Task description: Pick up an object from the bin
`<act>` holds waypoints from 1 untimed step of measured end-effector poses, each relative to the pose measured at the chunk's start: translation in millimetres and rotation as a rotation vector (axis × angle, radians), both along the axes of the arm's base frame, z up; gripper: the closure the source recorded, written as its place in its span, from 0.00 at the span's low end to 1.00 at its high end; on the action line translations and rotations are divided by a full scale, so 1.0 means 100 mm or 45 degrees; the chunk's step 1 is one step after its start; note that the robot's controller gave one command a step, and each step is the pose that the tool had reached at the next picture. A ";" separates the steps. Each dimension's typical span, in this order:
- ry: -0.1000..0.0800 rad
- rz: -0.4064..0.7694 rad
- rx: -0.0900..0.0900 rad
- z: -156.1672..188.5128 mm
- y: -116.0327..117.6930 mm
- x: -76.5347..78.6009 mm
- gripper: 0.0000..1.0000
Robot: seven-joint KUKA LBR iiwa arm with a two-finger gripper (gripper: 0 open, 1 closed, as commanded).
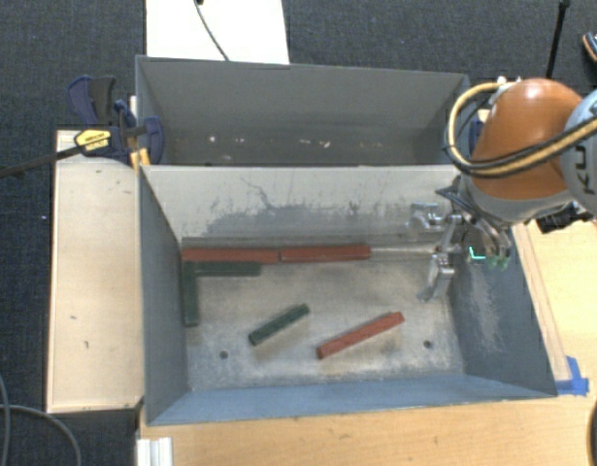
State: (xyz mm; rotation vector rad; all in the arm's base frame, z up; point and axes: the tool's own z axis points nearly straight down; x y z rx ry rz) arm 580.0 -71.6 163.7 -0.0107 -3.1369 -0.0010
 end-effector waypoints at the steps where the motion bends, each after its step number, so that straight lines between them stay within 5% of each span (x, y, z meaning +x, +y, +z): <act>1: 0.003 -0.135 0.001 -0.98 0.18 -0.43 0.00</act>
Offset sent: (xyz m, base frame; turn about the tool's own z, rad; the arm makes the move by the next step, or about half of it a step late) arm -0.0402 0.0168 -0.0937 0.1058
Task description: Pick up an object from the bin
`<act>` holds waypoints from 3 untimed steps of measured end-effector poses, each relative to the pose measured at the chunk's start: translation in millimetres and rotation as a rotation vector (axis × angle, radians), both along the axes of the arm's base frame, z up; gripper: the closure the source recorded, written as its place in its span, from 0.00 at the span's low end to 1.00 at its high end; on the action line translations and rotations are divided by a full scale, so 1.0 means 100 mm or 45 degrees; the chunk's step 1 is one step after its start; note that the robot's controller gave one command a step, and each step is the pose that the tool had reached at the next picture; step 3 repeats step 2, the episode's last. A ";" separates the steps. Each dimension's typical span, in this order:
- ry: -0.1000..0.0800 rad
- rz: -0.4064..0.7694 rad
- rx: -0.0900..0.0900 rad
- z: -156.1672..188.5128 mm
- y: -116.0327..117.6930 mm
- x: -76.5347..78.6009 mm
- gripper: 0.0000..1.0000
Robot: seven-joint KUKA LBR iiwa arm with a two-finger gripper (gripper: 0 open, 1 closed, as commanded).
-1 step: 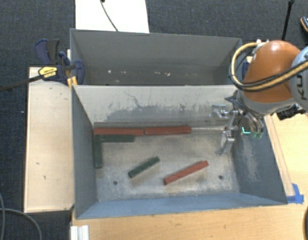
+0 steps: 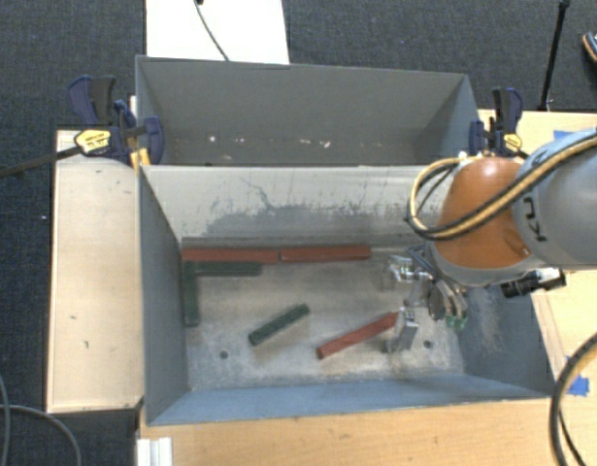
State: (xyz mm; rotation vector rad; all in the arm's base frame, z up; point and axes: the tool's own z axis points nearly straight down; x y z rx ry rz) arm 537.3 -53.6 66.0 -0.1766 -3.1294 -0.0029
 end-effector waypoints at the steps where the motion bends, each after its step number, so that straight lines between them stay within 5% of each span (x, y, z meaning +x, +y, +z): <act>1: -0.012 0.004 -0.003 0.05 -0.01 0.03 1.00; 2: -0.024 0.037 -0.004 1.42 0.03 0.26 1.00; 3: -0.024 0.037 -0.004 1.42 0.03 0.26 1.00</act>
Offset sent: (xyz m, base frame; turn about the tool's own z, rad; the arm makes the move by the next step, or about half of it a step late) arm 0.0000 0.0000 0.0000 0.0000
